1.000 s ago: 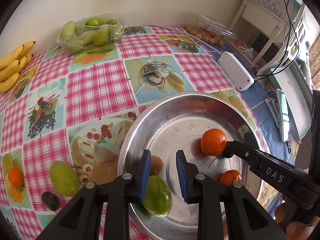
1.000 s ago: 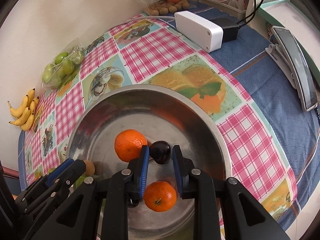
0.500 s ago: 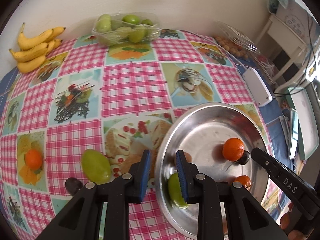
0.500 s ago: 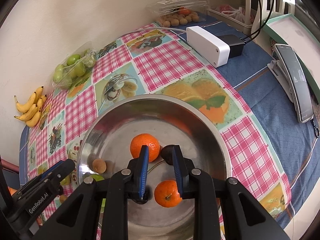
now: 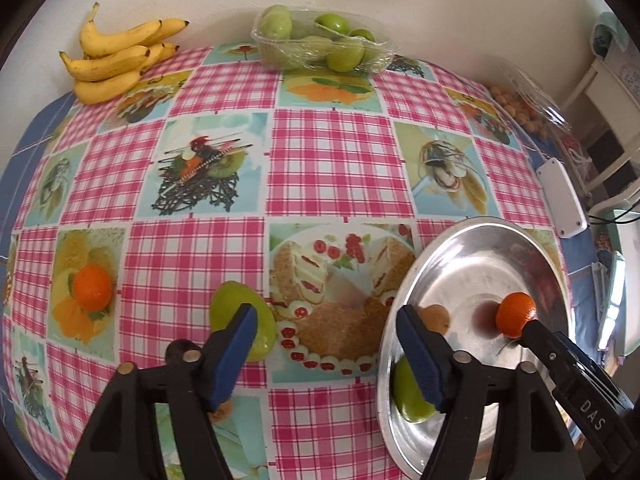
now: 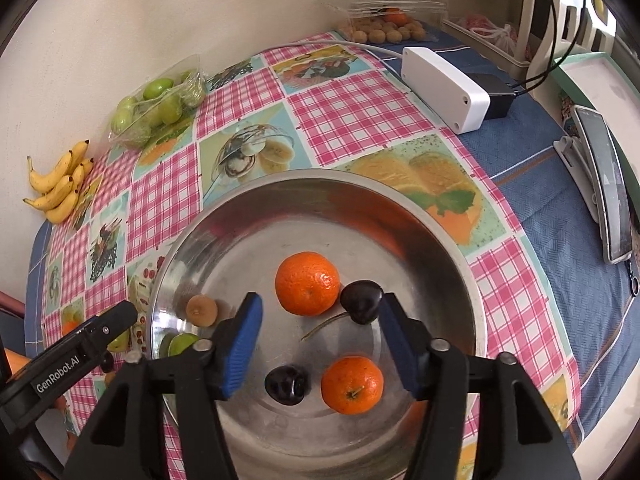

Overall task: Organize fruits
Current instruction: 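Open both grippers to drop the kiwi and plum into the silver bowl, then move the left gripper toward a tangerine while the right gripper approaches a green mango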

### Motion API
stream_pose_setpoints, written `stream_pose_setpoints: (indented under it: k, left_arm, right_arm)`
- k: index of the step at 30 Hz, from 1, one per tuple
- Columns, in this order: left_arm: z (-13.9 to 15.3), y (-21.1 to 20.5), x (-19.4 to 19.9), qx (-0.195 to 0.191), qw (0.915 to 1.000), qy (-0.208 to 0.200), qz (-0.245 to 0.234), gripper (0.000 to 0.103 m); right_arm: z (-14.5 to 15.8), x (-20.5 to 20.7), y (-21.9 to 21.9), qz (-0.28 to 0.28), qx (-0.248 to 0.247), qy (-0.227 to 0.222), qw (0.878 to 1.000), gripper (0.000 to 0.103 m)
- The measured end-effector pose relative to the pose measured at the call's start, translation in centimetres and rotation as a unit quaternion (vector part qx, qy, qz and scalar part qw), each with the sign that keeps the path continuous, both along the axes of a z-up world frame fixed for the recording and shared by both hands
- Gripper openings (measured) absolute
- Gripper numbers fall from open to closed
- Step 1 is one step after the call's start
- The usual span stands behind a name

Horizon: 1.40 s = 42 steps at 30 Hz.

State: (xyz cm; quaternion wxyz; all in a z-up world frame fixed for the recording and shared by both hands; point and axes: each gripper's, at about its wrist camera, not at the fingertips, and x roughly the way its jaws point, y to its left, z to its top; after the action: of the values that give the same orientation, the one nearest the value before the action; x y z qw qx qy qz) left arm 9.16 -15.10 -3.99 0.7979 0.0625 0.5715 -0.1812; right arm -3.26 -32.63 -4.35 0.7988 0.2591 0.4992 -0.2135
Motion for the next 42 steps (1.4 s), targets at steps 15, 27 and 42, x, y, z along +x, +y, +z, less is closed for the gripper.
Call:
stream_pose_setpoints:
  k: [15,27,42]
  left_arm:
    - [-0.2,0.9,0.6,-0.002,0.9996,0.001,0.029,0.103]
    - [-0.4,1.6,0.8,0.026,0.9984,-0.024,0.045,0.103]
    - [0.6,2.6,0.2,-0.007,0.9989,-0.023,0.041,0.103]
  right_arm:
    - [-0.4,0.7,0.8,0.024,-0.014,0.005,1.000,0.093]
    - [-0.3,0.6,0.8,0.023,-0.015,0.001,1.000,0.096]
    - [0.6,0.1,1.7,0.028,-0.007,-0.016,0.999,0.096]
